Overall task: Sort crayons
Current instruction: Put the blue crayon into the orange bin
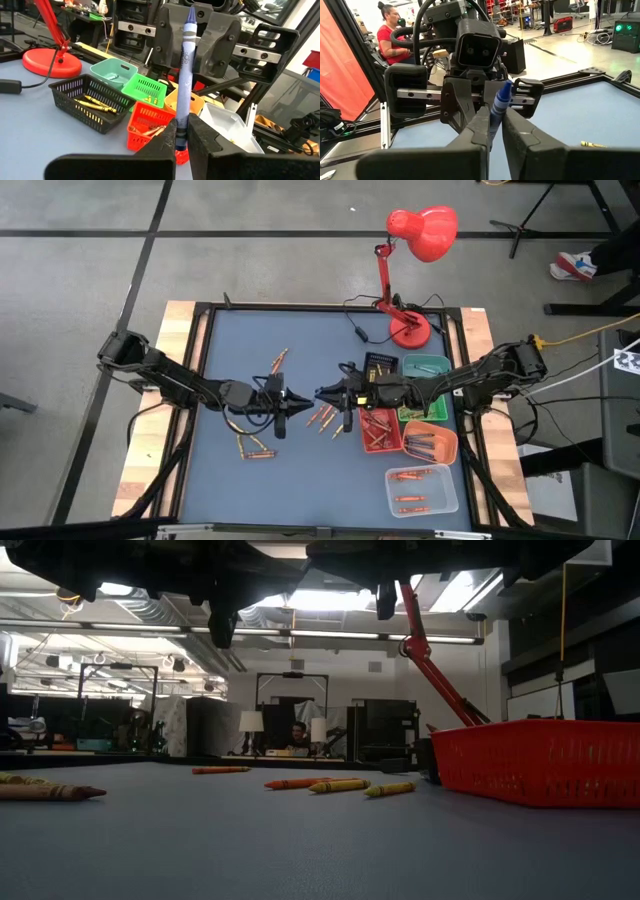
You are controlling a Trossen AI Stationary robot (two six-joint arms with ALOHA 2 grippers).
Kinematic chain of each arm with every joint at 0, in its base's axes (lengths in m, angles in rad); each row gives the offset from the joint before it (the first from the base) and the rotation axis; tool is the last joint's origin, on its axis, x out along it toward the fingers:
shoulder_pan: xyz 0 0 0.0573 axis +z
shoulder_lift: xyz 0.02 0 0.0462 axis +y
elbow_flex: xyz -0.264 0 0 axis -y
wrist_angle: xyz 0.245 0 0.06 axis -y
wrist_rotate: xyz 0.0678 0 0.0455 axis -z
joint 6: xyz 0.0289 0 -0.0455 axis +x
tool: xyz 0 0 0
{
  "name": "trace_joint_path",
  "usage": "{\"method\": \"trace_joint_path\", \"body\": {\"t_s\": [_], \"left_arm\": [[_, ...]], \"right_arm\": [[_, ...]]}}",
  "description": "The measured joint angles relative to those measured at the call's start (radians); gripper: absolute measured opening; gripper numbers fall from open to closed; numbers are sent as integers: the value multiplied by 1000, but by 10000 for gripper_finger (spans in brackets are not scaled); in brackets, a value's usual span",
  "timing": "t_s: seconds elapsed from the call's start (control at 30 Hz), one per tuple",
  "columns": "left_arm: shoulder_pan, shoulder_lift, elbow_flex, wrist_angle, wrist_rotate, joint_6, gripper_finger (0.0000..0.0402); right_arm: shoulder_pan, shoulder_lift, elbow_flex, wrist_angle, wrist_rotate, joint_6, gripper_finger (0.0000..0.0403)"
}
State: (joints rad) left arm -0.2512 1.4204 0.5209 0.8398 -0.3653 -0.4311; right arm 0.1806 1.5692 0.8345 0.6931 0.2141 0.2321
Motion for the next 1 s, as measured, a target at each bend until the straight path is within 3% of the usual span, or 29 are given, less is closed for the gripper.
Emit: {"method": "trace_joint_path", "body": {"t_s": [0.33, 0.63, 0.83, 1.0], "left_arm": [[0, 1, 0, -3, 1, -1, 12], [-1, 1, 0, 0, 17, -5, 77], [-1, 1, 1, -34, 18, -5, 95], [-1, 1, 1, -84, 19, -7, 96]], "right_arm": [[0, 0, 1, -9, -27, -1, 28], [0, -6, 1, -28, -51, -4, 28], [2, -111, 1, -242, -53, -3, 28], [2, -253, 1, -547, -195, 79, 28]]}}
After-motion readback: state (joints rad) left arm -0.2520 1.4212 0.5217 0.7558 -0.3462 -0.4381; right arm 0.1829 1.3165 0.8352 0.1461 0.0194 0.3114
